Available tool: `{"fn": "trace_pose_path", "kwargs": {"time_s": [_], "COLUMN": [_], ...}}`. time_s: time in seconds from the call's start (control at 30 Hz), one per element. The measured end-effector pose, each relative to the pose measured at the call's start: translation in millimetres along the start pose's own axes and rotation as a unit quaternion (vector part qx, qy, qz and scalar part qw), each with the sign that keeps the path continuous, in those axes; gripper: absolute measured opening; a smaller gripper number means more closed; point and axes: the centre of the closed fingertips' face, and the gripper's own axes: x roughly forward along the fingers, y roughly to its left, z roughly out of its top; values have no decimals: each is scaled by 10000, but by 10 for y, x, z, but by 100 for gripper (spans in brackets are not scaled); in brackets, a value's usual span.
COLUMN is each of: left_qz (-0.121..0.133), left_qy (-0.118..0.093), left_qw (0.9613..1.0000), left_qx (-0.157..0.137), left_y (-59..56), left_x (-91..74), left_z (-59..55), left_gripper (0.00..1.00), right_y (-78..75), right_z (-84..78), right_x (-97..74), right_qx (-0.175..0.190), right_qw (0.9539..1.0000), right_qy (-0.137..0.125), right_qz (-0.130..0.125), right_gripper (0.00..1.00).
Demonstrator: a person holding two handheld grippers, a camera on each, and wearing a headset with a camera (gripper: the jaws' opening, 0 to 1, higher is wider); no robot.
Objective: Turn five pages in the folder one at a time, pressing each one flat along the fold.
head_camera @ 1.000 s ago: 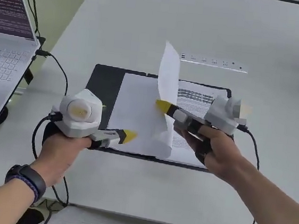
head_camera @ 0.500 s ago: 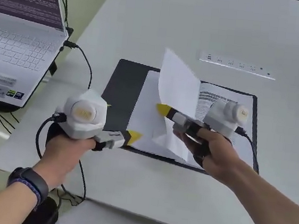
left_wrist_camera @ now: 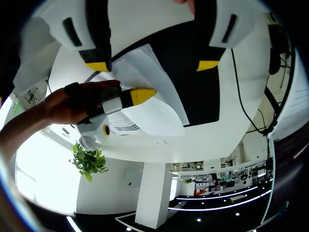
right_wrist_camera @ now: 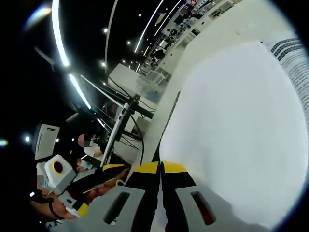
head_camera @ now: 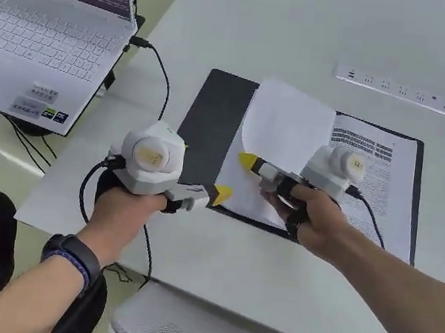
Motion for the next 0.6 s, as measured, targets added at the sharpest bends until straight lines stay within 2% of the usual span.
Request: {"fn": "trace_pose_path", "kwargs": {"time_s": [0.2, 0.27, 0.43, 0.6], "left_qz": [-57, -75, -138, -222], "left_qy": [-3, -5, 49, 104], "left_qw": [10000, 10000, 9999, 9997], "left_qx": [-5, -22, 10, 80], "left_y": [-38, -42, -62, -112], "left_x": [23, 29, 63, 121], "left_z": [10, 11, -2, 6], "left_gripper": [68, 69, 69, 67], "right_y": [-233, -326, -433, -425], "right_z": [-110, -92, -29, 5], "right_x": [63, 98, 164, 194], "right_qx": [88, 133, 220, 239], "right_qw": [9990, 9987, 9987, 9993], "right_qy": [216, 234, 198, 155], "right_qz": [-385, -444, -414, -241], "right_gripper": [0, 0, 1, 12]}}
